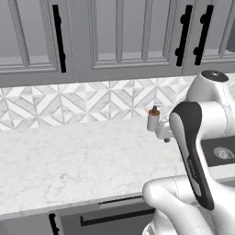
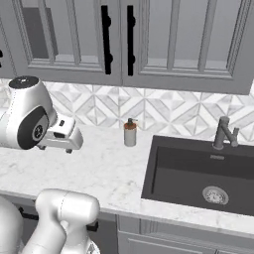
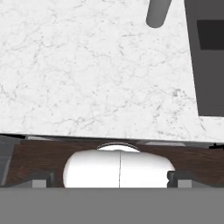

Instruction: Navigate to the dishwasher.

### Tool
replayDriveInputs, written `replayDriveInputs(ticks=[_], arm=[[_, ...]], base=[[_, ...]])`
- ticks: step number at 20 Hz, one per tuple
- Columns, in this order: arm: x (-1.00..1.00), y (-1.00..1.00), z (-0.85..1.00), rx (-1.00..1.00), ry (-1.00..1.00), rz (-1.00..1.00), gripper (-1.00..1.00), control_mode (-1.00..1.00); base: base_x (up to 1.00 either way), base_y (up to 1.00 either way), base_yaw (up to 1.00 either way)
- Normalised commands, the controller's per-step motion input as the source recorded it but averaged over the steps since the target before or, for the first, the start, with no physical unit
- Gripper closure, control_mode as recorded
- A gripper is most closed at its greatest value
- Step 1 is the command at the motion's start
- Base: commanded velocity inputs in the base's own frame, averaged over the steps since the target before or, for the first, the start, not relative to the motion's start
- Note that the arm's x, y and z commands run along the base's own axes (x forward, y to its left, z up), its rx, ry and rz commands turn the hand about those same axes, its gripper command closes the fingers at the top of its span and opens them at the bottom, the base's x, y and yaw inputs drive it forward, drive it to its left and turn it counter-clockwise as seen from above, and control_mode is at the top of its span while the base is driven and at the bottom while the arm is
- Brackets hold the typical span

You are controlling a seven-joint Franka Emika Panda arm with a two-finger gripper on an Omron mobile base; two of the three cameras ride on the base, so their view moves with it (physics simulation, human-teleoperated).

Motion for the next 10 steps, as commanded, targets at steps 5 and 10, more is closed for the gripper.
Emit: replayDriveInputs(ticks=[5,10], arm=[[0.00,0.00,0.00,0.00,0.00,0.00,-1.00,1.00],[0.00,0.00,0.00,0.00,0.00,0.00,-1.00,1.00]], base=[[0.25,0.00,0.00],[0.14,0.00,0.00]])
